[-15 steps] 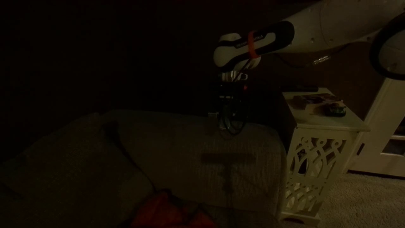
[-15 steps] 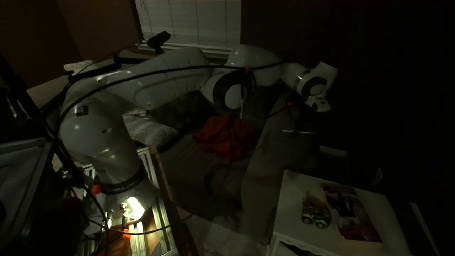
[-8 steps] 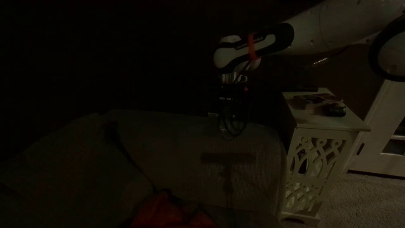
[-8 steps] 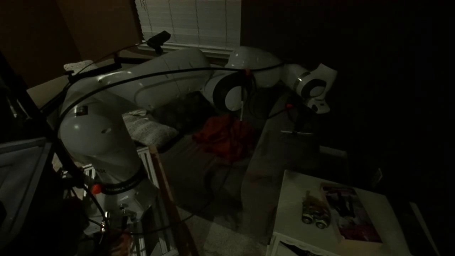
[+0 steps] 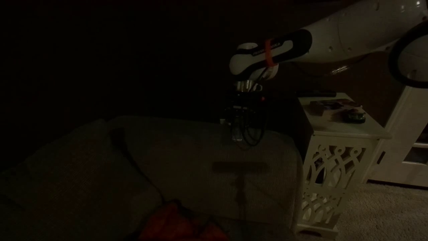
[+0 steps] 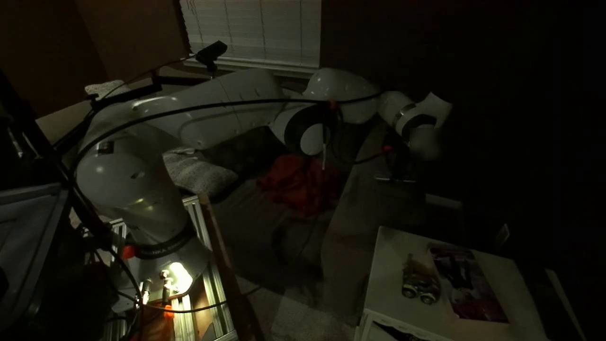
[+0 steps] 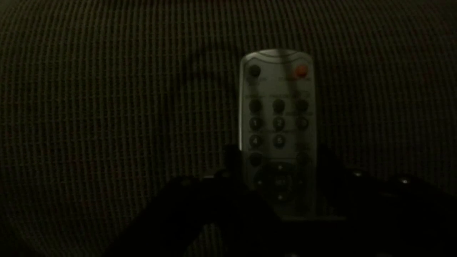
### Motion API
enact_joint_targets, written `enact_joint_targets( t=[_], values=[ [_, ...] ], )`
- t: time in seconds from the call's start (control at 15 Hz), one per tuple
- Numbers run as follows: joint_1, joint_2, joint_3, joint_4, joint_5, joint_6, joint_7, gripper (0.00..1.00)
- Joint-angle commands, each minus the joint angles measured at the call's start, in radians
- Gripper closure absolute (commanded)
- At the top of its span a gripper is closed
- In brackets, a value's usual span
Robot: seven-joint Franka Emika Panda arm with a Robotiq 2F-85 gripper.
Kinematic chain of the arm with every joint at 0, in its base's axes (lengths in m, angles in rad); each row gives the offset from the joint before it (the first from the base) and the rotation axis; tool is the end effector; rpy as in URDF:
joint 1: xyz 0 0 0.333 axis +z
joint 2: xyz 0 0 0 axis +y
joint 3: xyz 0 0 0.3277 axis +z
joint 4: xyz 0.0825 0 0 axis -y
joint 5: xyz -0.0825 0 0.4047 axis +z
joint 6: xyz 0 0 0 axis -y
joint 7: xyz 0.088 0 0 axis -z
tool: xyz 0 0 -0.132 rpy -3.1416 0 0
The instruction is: Put the grey remote control on the right armrest of the sofa.
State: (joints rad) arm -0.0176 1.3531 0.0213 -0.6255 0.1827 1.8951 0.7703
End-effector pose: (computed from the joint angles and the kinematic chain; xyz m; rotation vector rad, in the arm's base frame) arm 0.8196 0.0118 0.1015 -2.7221 1.2289 0.2229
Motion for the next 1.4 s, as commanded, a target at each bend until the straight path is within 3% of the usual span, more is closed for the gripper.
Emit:
enact_joint_targets(
  t=[0.0, 0.47, 0.53, 0.6, 0.8, 1.13, 1.33],
  values=[
    [-0.016, 0.032, 0.020, 0.044, 0.017, 0.029, -0.019, 0.72],
    [-0.029, 0.058, 0.015, 0.053, 0.011, 0.039, -0.004, 0.72],
    [-0.030, 0.057, 0.015, 0.052, 0.012, 0.031, 0.002, 0.22],
    [-0.030, 0.055, 0.016, 0.050, 0.012, 0.021, 0.006, 0.21],
    [-0.026, 0.047, 0.012, 0.042, 0.008, 0.010, 0.018, 0.01],
    [-0.003, -0.047, 0.024, -0.028, 0.010, -0.077, 0.008, 0.00],
    [0.027, -0.130, -0.003, -0.073, -0.026, -0.139, 0.005, 0.00]
  ],
)
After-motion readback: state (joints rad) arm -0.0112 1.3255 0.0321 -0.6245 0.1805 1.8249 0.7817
